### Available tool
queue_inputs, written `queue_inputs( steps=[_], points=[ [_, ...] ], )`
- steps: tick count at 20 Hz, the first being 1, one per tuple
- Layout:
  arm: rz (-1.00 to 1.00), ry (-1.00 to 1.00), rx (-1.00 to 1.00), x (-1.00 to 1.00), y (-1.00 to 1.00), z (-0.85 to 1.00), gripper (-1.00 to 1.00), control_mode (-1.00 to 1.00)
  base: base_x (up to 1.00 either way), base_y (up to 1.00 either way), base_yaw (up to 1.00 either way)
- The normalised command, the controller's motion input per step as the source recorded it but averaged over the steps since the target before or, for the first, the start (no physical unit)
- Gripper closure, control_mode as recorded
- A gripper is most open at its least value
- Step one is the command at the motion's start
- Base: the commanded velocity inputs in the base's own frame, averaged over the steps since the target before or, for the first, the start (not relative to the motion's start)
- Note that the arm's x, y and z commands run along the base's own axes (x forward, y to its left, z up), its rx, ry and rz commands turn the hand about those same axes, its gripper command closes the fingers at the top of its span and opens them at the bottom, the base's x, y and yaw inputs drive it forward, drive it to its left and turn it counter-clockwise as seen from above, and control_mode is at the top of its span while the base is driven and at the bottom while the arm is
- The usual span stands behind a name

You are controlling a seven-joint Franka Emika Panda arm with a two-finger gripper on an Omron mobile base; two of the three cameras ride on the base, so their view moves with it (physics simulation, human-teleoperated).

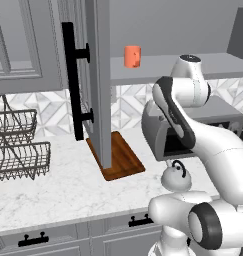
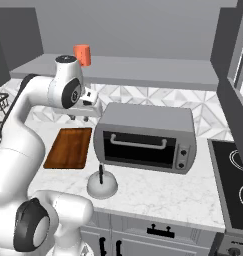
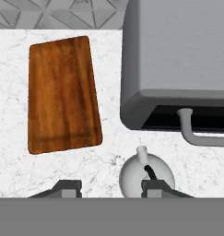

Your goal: Pick the kettle from the counter and place it on the tray. Then pick the mug from the cabinet and place it on the tray. Then close the cabinet doors.

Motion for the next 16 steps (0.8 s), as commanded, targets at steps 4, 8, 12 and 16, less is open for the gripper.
queue_inputs(
  steps=[4,8,12,16],
  points=[
    [0.0,-0.01,0.0,-0.04,0.0,-0.03,-1.0,-1.0,0.0,0.0,0.0],
    [-0.07,0.0,0.0,-0.33,-0.14,-0.31,-1.0,-1.0,0.0,0.0,0.0],
    [-0.19,0.0,0.02,-0.56,-0.52,-0.6,-1.0,-1.0,0.0,0.0,0.0],
    [-0.2,0.07,0.0,-0.36,-0.48,-0.57,-1.0,-1.0,0.0,0.0,0.0]
  ],
)
